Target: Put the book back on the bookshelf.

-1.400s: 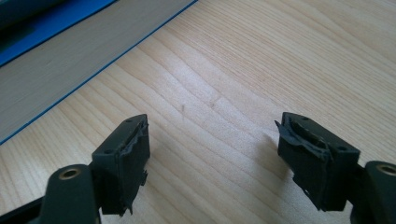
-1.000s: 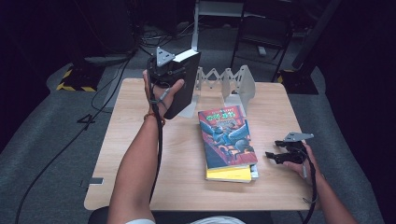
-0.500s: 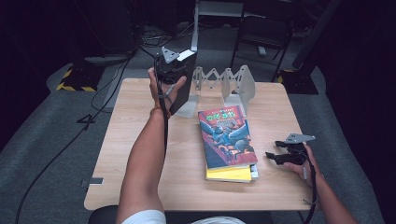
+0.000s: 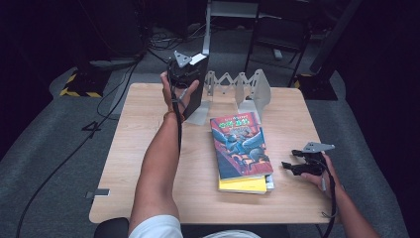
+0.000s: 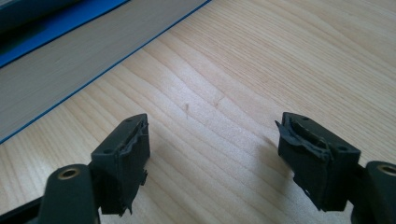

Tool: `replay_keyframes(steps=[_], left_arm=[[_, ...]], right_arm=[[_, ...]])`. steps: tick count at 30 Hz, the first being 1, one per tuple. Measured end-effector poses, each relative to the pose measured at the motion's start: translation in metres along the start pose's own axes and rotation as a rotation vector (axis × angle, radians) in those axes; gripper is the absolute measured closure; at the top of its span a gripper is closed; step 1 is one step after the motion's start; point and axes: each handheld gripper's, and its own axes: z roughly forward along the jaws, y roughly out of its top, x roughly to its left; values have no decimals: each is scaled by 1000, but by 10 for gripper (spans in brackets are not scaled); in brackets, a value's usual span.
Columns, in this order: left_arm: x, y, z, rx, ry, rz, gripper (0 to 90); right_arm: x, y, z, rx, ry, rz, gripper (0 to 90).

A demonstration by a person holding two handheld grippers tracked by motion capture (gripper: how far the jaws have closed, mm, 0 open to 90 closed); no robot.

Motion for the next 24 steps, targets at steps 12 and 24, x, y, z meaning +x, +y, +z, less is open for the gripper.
replay_keyframes(steps=[12,24], left_arm=[[-1,-5,19,31,-21,34,513],[5,-16,16,26,-10,-7,504]], right_arm=[[1,-1,-1,-1,14,-9,255],[2,-1,-1,-1,14,-10,255]])
